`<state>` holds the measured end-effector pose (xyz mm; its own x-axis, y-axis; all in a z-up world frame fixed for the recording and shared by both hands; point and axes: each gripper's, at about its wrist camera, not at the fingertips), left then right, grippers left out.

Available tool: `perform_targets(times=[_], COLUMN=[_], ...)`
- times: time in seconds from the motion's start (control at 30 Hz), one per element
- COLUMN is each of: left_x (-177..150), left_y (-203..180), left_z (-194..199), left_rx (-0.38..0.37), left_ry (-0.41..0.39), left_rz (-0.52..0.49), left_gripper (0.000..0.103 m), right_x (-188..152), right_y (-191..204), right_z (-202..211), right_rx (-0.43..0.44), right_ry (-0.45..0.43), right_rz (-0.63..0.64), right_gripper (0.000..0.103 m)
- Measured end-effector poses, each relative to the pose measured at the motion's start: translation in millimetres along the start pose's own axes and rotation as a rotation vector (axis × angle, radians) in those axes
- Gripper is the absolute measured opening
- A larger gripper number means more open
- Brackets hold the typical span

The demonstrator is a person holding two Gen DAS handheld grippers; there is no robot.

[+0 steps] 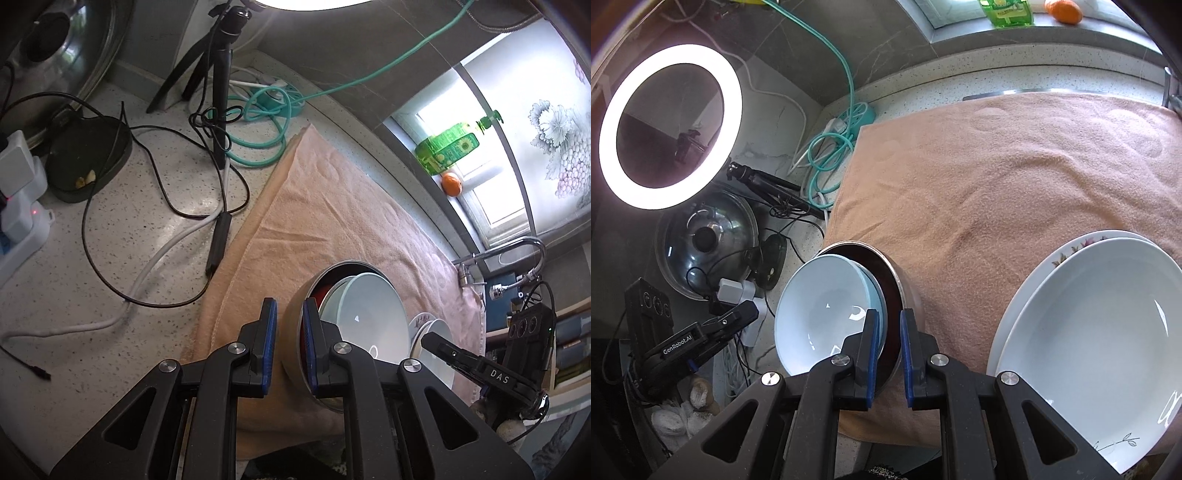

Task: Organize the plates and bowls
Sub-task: 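Close both tools on the rim of the large steel bowl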

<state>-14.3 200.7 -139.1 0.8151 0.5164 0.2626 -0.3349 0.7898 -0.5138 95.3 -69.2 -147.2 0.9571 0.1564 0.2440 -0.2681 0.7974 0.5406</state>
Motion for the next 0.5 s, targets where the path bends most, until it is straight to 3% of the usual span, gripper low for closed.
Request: perform_targets(times=[0.27,0.5], left_x=[5,0], left_y=[-12,-10], left_z=[-12,-25], left_rx=[0.034,0.007], left_ry=[0.022,0.052], left_rz=[-0.072,-0.063], left_gripper=[0.011,0.011], right_x=[2,1], right_y=[-2,-3], right_z=[-6,-11], right_rx=[-0.002,-0.024], right_ry=[0.006,0.008], right_rz=[-0.018,-0.039], right_gripper=[0.012,0.012])
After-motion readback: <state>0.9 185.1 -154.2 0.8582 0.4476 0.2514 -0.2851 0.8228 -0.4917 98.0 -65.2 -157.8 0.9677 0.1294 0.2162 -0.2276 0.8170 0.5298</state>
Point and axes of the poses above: each gripper's, at about its wrist camera, not at the fingertips, and z roughly against the way its jaws point, y to its left, x to its top, and after that the axes turned 4 degrees about y, right-handed
